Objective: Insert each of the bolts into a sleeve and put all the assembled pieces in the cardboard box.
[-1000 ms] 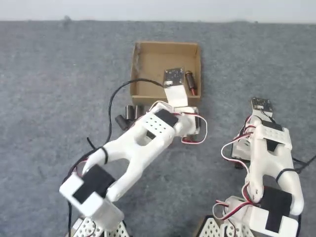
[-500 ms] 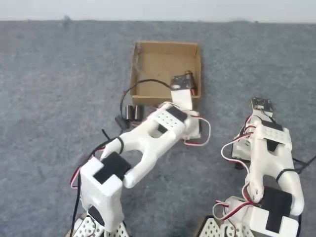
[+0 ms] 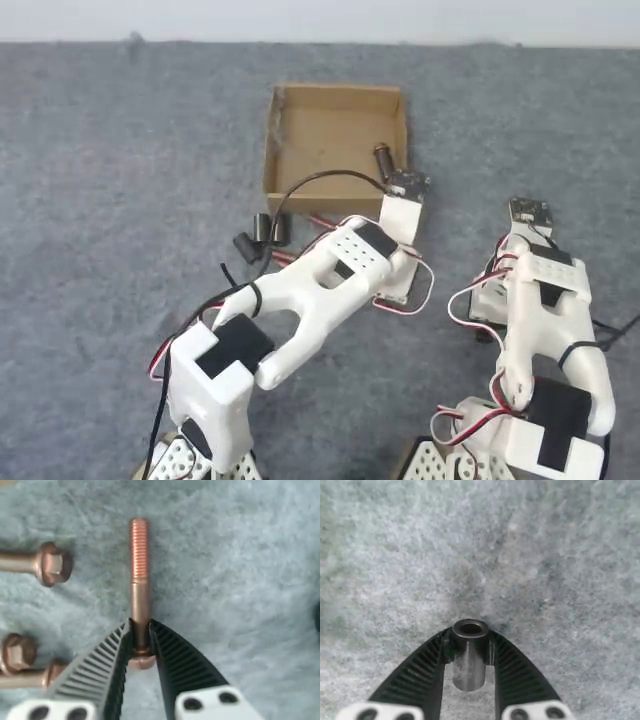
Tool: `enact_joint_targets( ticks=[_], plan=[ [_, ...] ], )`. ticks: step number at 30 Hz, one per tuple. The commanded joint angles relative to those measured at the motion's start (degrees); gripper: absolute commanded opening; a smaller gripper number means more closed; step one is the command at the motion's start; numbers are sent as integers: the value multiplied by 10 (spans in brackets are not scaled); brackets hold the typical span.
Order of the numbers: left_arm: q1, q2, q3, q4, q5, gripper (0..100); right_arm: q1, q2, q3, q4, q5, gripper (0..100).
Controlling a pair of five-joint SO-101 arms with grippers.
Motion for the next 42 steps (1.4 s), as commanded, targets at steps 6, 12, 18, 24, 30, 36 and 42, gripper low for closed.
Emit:
enact_joint_targets(
  ticks=[6, 12, 18, 24, 30, 36, 42],
  plan=[
    [19, -10, -71, 107, -418, 11, 8, -32, -2, -8, 9, 7],
    [19, -11, -73, 105, -559, 12, 7, -32, -2, -9, 9, 7],
    [-6, -11, -102, 101, -551, 17, 6, -32, -2, -10, 9, 7],
    [-13, -10, -105, 101, -517, 89, 5, -32, -2, -10, 9, 7],
    [-13, -11, -107, 98, -486, 92, 5, -32, -2, -10, 9, 7],
    [-13, -47, -102, 103, -413, 91, 5, -32, -2, -10, 9, 7],
    [-13, -69, -99, 121, -284, 90, 10, -35, -4, -10, 5, 7]
  ],
)
